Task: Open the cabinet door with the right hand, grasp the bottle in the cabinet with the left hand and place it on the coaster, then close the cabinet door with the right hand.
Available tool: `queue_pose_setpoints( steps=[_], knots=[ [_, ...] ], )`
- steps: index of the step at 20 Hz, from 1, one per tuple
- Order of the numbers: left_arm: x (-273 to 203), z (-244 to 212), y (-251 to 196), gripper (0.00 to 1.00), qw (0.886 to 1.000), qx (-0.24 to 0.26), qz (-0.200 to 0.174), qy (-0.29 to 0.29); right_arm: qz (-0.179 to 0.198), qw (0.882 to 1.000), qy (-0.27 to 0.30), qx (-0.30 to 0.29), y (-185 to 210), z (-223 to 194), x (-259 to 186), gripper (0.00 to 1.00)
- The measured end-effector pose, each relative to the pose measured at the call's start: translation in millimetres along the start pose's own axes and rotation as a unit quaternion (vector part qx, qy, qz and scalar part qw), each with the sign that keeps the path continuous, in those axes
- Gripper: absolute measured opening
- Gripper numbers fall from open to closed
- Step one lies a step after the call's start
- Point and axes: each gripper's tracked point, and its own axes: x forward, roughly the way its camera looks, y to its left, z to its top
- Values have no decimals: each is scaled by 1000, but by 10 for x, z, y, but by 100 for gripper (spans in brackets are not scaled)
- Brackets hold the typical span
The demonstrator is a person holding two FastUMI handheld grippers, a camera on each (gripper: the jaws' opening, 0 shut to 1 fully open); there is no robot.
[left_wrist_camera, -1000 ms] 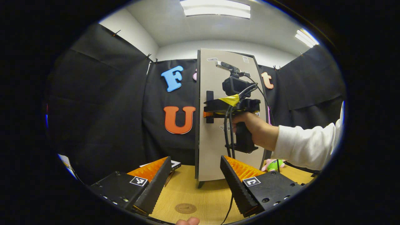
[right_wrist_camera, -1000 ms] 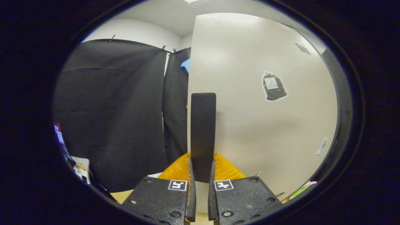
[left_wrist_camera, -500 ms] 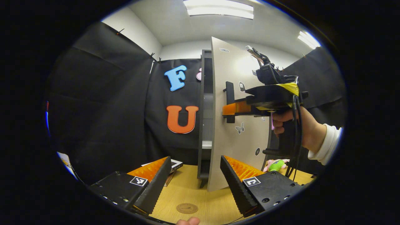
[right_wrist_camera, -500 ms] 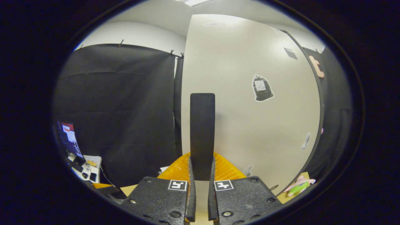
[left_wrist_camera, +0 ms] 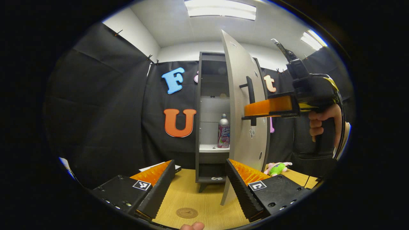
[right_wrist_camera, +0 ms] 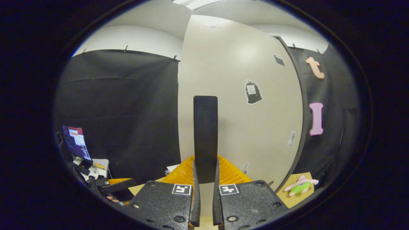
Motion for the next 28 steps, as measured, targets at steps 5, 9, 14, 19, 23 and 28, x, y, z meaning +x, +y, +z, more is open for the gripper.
queue_pose_setpoints(
  steps=[5, 9, 14, 19, 23, 28],
  knots=[
    [-11, -10, -259, 95, 999, -9, -33, 7, -20, 1000, -2, -4, -130, -1, -253, 18],
    [-26, 8, -443, 95, 998, -7, -54, 3, -39, 999, -1, -1, -216, 3, -396, 18],
    [-40, -19, -569, 95, 997, -7, -72, 4, -60, 998, -2, 1, -318, -13, -515, 18],
    [-39, -16, -663, 95, 997, -8, -83, 4, -86, 996, -4, 17, -445, -8, -659, 18],
    [4, -34, -697, 95, 996, -6, -86, 1, -116, 993, -11, 31, -582, -5, -783, 16],
    [18, -62, -815, 95, 995, -8, -97, 6, -159, 987, -16, 30, -791, 14, -906, 14]
  ],
)
